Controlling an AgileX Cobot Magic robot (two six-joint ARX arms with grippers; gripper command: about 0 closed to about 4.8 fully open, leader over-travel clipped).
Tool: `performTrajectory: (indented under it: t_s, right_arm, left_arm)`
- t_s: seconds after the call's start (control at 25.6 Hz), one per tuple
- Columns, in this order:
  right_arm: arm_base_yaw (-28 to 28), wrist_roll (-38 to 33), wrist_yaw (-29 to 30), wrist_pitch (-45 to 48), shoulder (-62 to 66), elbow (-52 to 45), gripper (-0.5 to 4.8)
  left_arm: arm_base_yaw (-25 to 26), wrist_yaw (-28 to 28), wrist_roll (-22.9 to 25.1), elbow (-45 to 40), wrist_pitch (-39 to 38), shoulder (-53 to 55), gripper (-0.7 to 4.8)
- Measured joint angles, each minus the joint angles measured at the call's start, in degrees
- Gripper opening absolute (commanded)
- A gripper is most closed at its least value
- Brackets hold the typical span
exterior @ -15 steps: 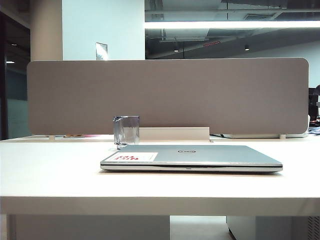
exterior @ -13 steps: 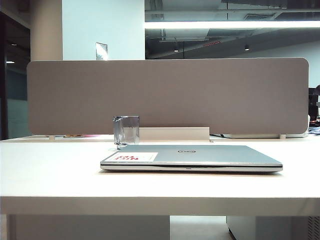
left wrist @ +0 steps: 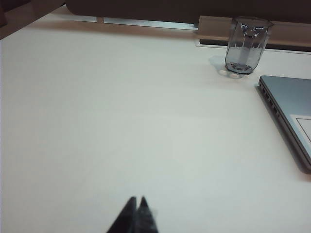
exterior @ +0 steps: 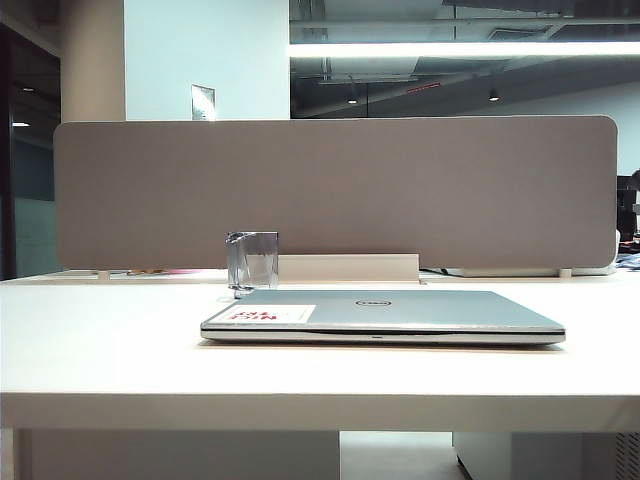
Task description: Pick up the water cup and place it on the left side of the laptop.
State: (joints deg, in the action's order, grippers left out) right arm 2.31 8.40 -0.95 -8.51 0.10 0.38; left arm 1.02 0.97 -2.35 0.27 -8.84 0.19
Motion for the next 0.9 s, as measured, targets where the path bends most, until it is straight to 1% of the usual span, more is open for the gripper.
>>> performTrajectory:
  t_s: [0.12, 0.23, 0.31, 0.35, 0.39, 0.43, 0.47, 0.51, 0.55, 0.62, 0.7, 0.82, 0.9]
  right_arm:
    - [0.0, -0.2, 0.0, 0.0, 0.0, 0.0, -0.01]
    - [0.0, -3.9, 0.0, 0.0, 0.0, 0.0, -0.01]
    - [0.0, -9.7, 0.1, 0.0, 0.0, 0.0, -0.01]
    - [0.0, -13.0, 1.2, 0.0, 0.0, 0.0, -0.01]
    - [0.0, -14.4, 2.6, 0.0, 0.0, 0.0, -0.01]
    - [0.0, -15.5, 5.8, 0.0, 0.0, 0.0, -0.01]
    - [0.0, -15.7, 7.8, 0.0, 0.0, 0.0, -0.01]
    - [0.0, -15.9, 11.8, 0.0, 0.0, 0.0, -0.01]
    - [0.0, -16.0, 14.5, 0.0, 0.0, 0.0, -0.01]
    - [0.0, -16.0, 18.9, 0.0, 0.0, 0.0, -0.01]
    - [0.0, -16.0, 22.5, 0.0, 0.0, 0.0, -0.01]
    - [0.0, -16.0, 26.3, 0.5, 0.0, 0.0, -0.01]
    - [0.0, -16.0, 28.2, 0.8, 0.0, 0.0, -0.01]
  left_arm:
    - [0.0, 0.0, 0.0, 0.0, 0.0, 0.0, -0.06]
    - [0.0, 0.0, 0.0, 0.0, 0.0, 0.0, -0.06]
    - [0.0, 0.0, 0.0, 0.0, 0.0, 0.0, -0.06]
    - [0.0, 0.0, 0.0, 0.0, 0.0, 0.0, -0.06]
    - [0.0, 0.0, 0.0, 0.0, 0.0, 0.0, -0.06]
    - [0.0, 0.0, 0.0, 0.0, 0.0, 0.0, -0.06]
    - [0.0, 0.0, 0.0, 0.0, 0.0, 0.0, -0.06]
    - [0.0, 0.0, 0.0, 0.0, 0.0, 0.0, -0.06]
    - [0.0, 0.0, 0.0, 0.0, 0.0, 0.0, -0.06]
    - [0.0, 0.7, 0.0, 0.0, 0.0, 0.0, -0.06]
    - [0.0, 3.1, 0.0, 0.0, 0.1, 0.0, -0.06]
    - [0.0, 8.0, 0.2, 0.0, 0.4, 0.0, -0.06]
    - [0.0, 9.9, 0.2, 0.0, 0.5, 0.0, -0.06]
